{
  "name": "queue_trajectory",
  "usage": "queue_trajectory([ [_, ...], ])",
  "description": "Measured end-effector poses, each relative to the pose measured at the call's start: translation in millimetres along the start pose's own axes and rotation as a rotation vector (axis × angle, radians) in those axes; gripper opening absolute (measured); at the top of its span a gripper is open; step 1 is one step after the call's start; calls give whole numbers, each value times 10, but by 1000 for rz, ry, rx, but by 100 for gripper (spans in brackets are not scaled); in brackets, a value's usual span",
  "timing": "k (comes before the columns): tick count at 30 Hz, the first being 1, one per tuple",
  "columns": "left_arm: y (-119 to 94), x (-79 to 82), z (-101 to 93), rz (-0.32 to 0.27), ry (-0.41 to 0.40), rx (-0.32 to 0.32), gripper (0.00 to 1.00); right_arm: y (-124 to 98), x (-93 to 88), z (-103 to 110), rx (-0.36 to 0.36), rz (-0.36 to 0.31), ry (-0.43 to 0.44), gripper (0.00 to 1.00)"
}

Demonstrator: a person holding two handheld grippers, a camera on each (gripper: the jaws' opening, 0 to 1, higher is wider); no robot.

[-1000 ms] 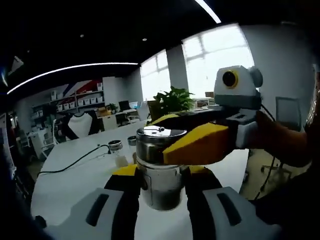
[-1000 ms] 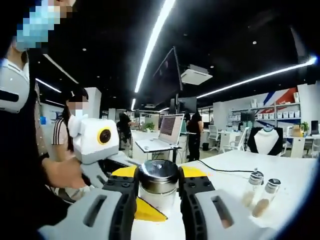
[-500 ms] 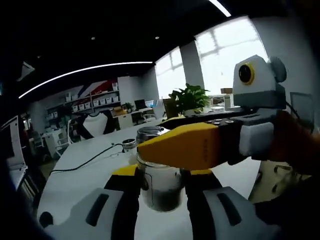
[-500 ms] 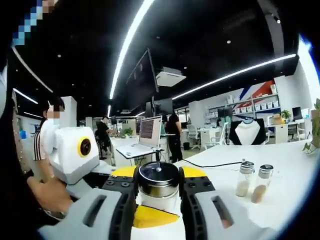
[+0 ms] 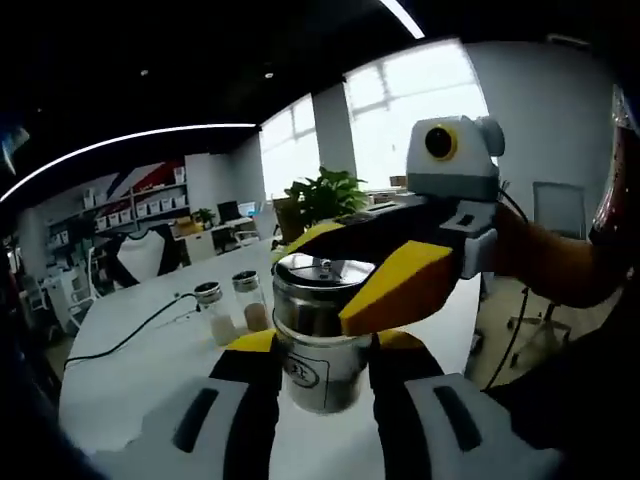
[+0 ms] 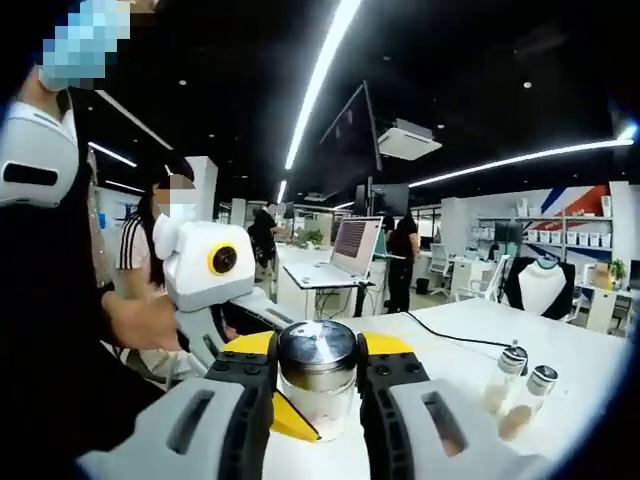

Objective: Rotate the seasoning bottle until the label or dispensing opening points toward the visible target arrow and the bottle remains upright within the marked orientation range

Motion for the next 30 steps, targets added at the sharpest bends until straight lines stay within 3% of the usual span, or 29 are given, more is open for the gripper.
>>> queue_trajectory([
  [2,25,-1,-16,1,10,0,36,-27,-12,-18,20,-3,0,28],
  [4,44,5,0,10,36,43,35,-26,-29,-33,19,-1,8,28],
  [6,45,10,42,15,21,99,35,11,-43,-46,-26,-10,37,28],
  [8,44,-2,131,22,5,195,35,44,-78,-87,-96,-3,72,28],
  [11,49,-13,170,16,3,253,35,158,-103,-97,-203,-2,87,29],
  [14,32,-5,179,-11,-9,270,35,208,-84,-86,-244,-25,103,29],
  [19,6,-16,171,-18,8,293,35,198,-105,-99,-251,-39,155,30],
  [26,-3,-36,173,-25,-8,302,35,217,-92,-75,-269,-8,125,29],
  [30,-25,-19,172,-24,14,294,35,208,-74,-77,-214,-1,64,28],
])
Point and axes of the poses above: the point that each gripper's makers call its tool centre point, and the gripper's own axes: y roughly forward along the fingers, z roughly to its left, x roughly out of its top, the point moved 6 cm from there along -y, roughly backward along the fingers, and after that the axes turned 11 degrees about -y, right-handed, at the moved point
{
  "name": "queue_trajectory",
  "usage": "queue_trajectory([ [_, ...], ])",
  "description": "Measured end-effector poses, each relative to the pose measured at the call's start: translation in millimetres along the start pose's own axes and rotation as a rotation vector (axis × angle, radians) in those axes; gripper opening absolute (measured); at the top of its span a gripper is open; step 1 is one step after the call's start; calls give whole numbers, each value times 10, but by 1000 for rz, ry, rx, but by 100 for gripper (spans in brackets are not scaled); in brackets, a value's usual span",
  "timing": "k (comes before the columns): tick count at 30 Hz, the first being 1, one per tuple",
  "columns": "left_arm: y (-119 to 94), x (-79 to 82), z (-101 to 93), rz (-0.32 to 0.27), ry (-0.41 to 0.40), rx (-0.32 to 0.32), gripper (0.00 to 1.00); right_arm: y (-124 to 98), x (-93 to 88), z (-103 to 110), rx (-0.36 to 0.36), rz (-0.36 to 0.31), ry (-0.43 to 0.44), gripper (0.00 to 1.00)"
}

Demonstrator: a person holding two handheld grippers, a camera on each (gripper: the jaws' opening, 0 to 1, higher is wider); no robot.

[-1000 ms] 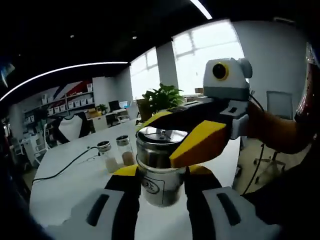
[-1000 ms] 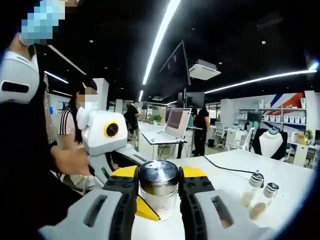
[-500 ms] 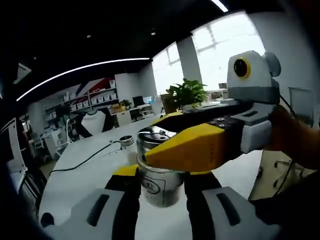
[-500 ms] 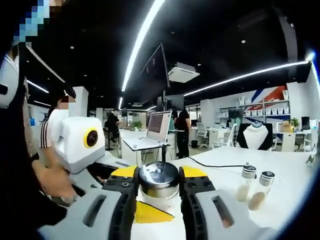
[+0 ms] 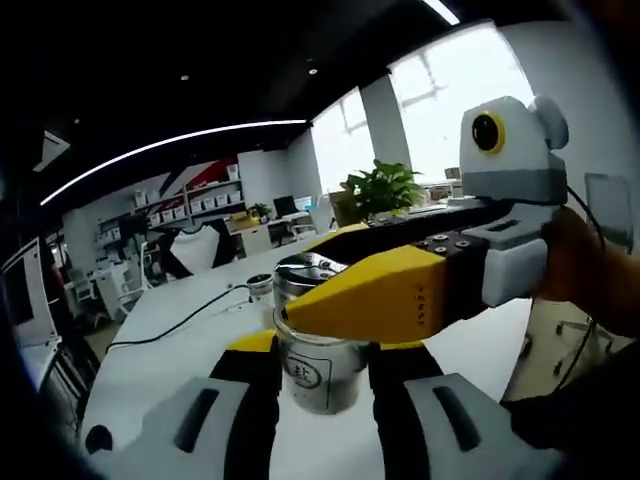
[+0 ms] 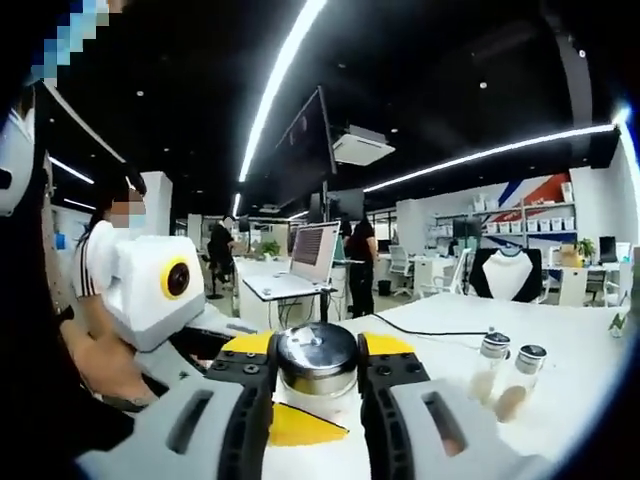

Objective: Rotate the seasoning bottle until the label or dispensing opening points toward the visible target arrow and the bottle remains upright within the marked orientation range

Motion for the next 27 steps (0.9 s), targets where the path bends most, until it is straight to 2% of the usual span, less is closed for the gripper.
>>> queue_trajectory([
  [2,-15,0,-4,4,1,-24,35,-15,1,-5,58,5,-27,28],
  [8,-26,1,-88,14,4,-191,35,-114,14,-23,224,-10,-76,28],
  [10,-15,-17,-115,29,-10,-225,35,-149,-5,-19,274,-4,-97,28],
  [14,33,-72,-96,45,39,-137,35,-121,-89,-63,262,19,-49,28],
  [15,41,-90,-78,55,27,-114,34,-106,-110,-60,245,25,-47,28],
  [16,50,-124,-28,70,10,-72,34,-77,-153,-72,198,49,-28,28],
  [18,59,-165,31,85,24,-26,34,-9,-202,-40,166,73,-27,28],
  [22,49,-190,104,74,8,25,34,148,-304,19,96,134,-8,30],
  [24,35,-209,160,84,44,68,34,189,-296,25,88,127,10,31],
  [26,27,-224,180,83,50,80,34,222,-298,18,81,131,33,31],
  [27,17,-243,201,87,59,91,34,249,-291,21,83,123,75,32],
])
Point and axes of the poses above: the point that each gripper's makers call its tool centre point, and the gripper's own axes: y roughly forward along the fingers, z roughly to its left, x roughly out of its top, the point moved 6 cm from there along -y, roughly backward along the fingers, and after that the axes turned 11 degrees about -y, right-handed, at the moved point
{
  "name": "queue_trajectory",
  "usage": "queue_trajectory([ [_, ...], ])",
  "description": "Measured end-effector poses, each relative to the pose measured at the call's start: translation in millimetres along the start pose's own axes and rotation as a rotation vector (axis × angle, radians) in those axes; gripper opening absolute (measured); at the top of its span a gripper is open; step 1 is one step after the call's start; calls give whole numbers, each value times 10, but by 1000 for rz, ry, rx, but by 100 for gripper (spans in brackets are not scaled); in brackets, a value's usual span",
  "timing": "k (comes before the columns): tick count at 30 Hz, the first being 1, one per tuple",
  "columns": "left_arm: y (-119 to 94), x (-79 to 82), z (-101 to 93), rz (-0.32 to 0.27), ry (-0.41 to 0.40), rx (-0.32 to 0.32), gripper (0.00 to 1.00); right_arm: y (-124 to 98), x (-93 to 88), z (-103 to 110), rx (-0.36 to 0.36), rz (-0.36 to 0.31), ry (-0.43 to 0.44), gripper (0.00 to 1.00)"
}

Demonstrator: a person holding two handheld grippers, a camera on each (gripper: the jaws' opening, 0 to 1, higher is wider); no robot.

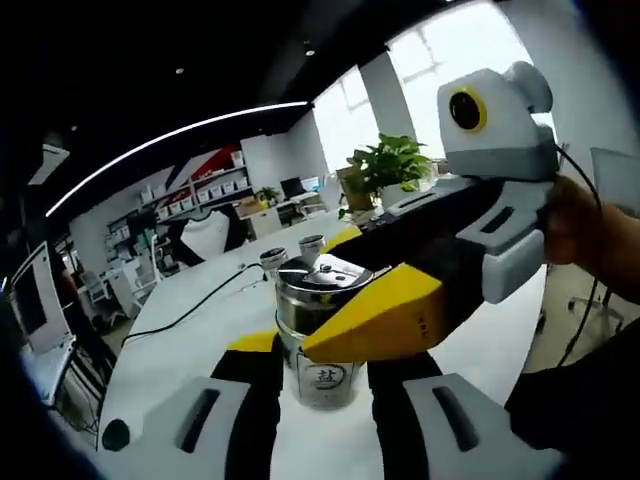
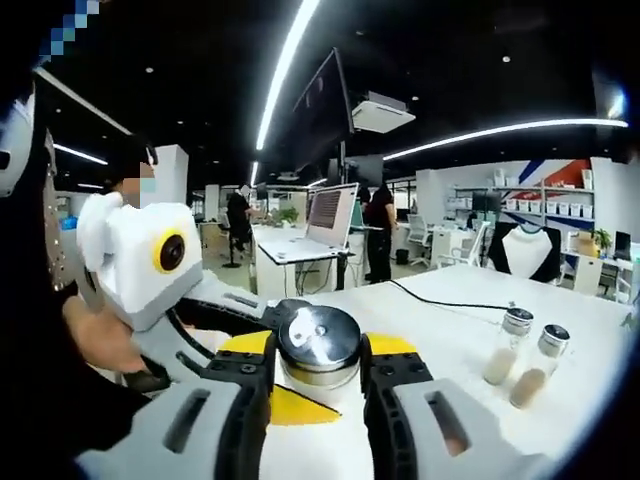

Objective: Rotate the seasoning bottle until the label or dispensing opening points toward the visible target arrow and the bottle remains upright within the marked orientation range

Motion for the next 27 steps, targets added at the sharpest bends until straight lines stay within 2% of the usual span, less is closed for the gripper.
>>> queue_trajectory([
  [3,-7,-71,45,18,21,32,34,68,4,-10,-7,-8,77,33],
  [6,-18,-112,87,25,39,52,34,140,-17,-17,-12,15,43,29],
  [8,-20,-141,120,27,20,51,34,177,-39,8,4,29,28,29],
  [11,-9,-192,156,31,8,49,35,233,-81,-11,52,67,-9,28],
  [12,-1,-221,166,29,-26,29,35,246,-96,-24,66,73,-10,28],
  [14,-2,-262,199,21,-36,17,34,270,-117,-26,107,77,-21,28],
  [17,5,-354,254,33,-78,-7,34,357,-188,-43,161,86,-3,28],
  [19,8,-421,300,52,-76,-6,34,435,-248,-42,187,98,14,28],
  [23,-56,-561,373,99,-77,27,34,578,-352,-60,200,148,-18,28],
  [27,-218,-667,473,103,-107,63,34,738,-465,-132,214,164,-1,28],
])
Point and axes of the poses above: the point that each gripper's makers call its tool centre point, and the gripper's own axes: y roughly forward along the fingers, z roughly to its left, x roughly out of its top, the point moved 6 cm from there along -y, roughly backward along the fingers, and after that the axes turned 11 degrees about -y, right-handed, at the moved point
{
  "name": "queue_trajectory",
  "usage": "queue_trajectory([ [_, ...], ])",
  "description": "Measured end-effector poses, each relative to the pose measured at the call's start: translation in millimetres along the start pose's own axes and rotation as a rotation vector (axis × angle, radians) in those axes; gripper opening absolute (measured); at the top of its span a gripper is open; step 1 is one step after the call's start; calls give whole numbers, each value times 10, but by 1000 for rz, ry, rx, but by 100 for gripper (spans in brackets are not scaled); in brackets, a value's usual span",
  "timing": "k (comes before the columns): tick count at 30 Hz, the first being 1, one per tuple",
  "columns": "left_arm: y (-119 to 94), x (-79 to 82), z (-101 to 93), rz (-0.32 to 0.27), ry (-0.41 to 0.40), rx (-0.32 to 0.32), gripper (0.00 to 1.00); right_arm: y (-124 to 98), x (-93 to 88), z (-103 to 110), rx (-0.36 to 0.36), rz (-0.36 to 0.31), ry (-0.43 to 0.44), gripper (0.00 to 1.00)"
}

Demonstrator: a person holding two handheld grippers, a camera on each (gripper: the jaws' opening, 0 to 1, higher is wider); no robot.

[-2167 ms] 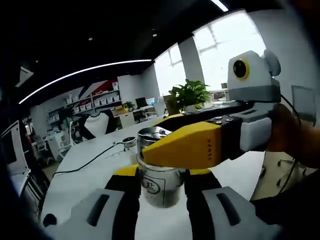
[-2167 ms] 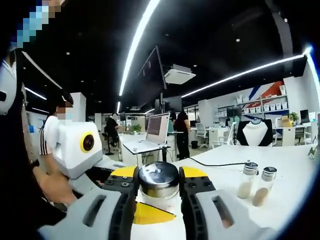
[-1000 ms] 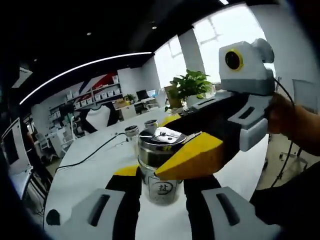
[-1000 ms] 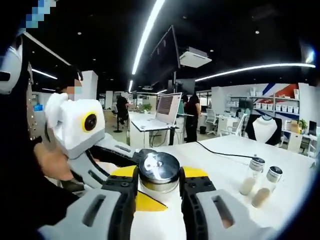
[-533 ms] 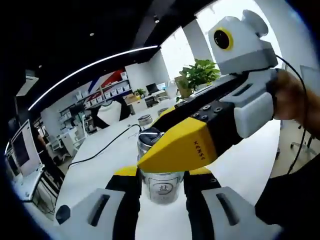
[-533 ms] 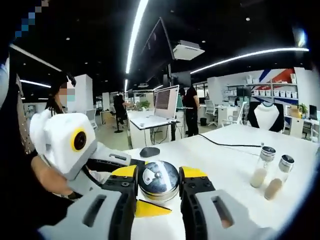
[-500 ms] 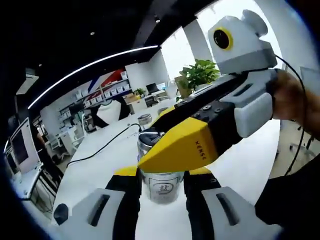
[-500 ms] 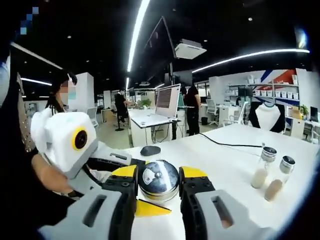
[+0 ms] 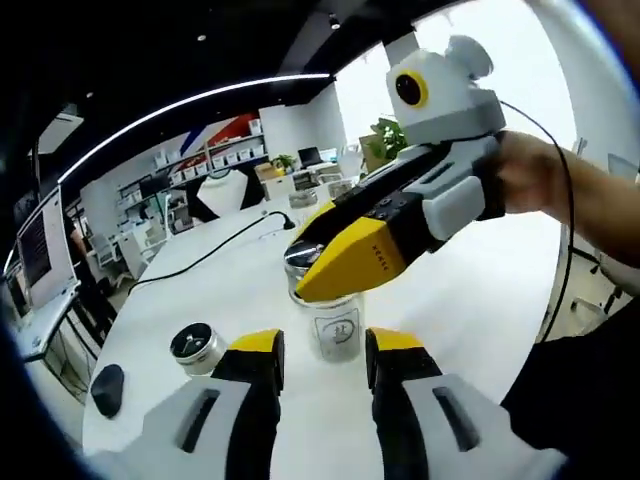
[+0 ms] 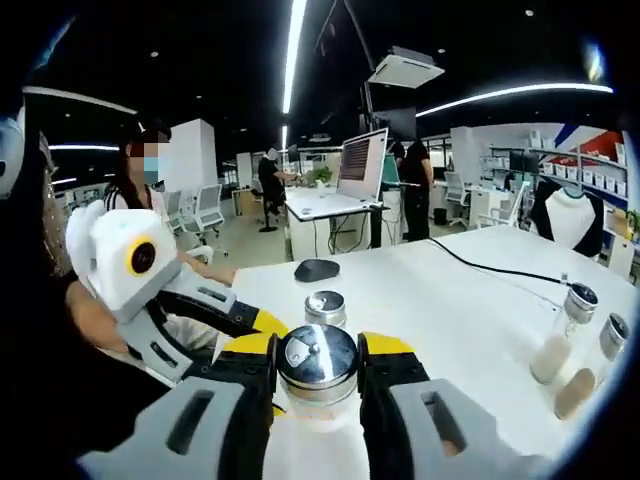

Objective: Rotate the seasoning bottle until the label or dispensing opening points toward the visible target arrow and the bottle remains upright within the marked orientation range

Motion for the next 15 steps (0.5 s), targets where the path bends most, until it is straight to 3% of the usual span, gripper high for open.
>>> queue_trajectory([
  [8,-193,-127,116,16,-30,47,42,355,-145,-85,65,37,-13,28],
  [15,-215,-78,159,10,-35,64,42,492,-208,-130,117,64,-79,28],
])
Point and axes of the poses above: the point that each gripper's makers call its tool centre point, and the gripper's own axes: y roughly forward along the fingers, z roughly to its left, x roughly out of its top, the point moved 6 cm from there along -y, roughly backward along the fingers, and after that the axes turned 11 degrees about -y, right-handed, at the moved point
